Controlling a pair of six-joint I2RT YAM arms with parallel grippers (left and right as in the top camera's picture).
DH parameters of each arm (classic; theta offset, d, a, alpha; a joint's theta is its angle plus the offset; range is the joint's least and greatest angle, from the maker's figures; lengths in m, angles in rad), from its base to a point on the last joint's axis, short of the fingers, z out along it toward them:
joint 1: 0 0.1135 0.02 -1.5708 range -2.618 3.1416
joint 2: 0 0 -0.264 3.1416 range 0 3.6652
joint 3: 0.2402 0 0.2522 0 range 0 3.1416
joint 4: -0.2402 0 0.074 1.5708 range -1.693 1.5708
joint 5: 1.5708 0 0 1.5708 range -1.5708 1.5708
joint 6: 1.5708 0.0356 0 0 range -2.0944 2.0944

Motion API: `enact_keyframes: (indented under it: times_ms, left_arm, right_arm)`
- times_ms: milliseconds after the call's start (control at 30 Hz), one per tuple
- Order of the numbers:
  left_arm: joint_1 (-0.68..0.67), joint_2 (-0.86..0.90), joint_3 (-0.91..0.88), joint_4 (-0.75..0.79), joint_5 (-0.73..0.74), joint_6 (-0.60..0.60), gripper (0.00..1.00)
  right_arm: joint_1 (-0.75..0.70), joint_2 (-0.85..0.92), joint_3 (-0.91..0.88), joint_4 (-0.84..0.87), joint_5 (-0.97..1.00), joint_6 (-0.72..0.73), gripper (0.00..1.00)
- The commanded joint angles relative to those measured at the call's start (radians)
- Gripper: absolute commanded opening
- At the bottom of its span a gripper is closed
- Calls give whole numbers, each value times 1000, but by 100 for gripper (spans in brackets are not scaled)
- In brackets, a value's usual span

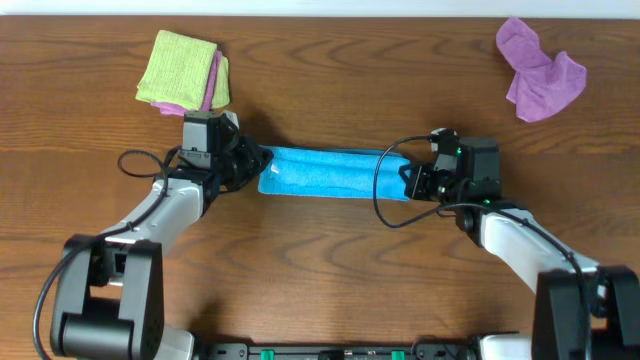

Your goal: Fold the cloth

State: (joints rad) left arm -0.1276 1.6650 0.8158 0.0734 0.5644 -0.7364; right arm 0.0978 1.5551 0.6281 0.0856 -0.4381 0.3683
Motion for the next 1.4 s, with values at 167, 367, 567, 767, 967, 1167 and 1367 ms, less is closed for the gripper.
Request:
enact_keyframes:
  times_ms: [167, 367, 567, 767, 967, 1167, 1367]
  left_arm:
    - [9, 56, 3, 53, -79, -34, 5]
    - [9, 86, 3, 106, -100, -53, 6]
    - [9, 103, 3, 123, -111, -53, 6]
    - [9, 110, 3, 123, -127, -53, 6]
    - [14, 106, 7, 152, -127, -53, 30]
    - [53, 105, 39, 148, -63, -46, 58]
    - [92, 92, 74, 118, 8, -26, 63]
  right_arm:
    - [1, 88, 44, 60, 102, 19, 1]
    - [1, 133, 68, 90, 136, 19, 1]
    - [2, 174, 86, 127, 137, 16, 2]
    - [2, 185, 87, 169, 167, 8, 2]
    - [2, 184, 87, 171, 131, 9, 39]
    - [-1, 142, 90, 117, 82, 11, 52]
    - [-4, 32, 90, 14, 82, 23, 54]
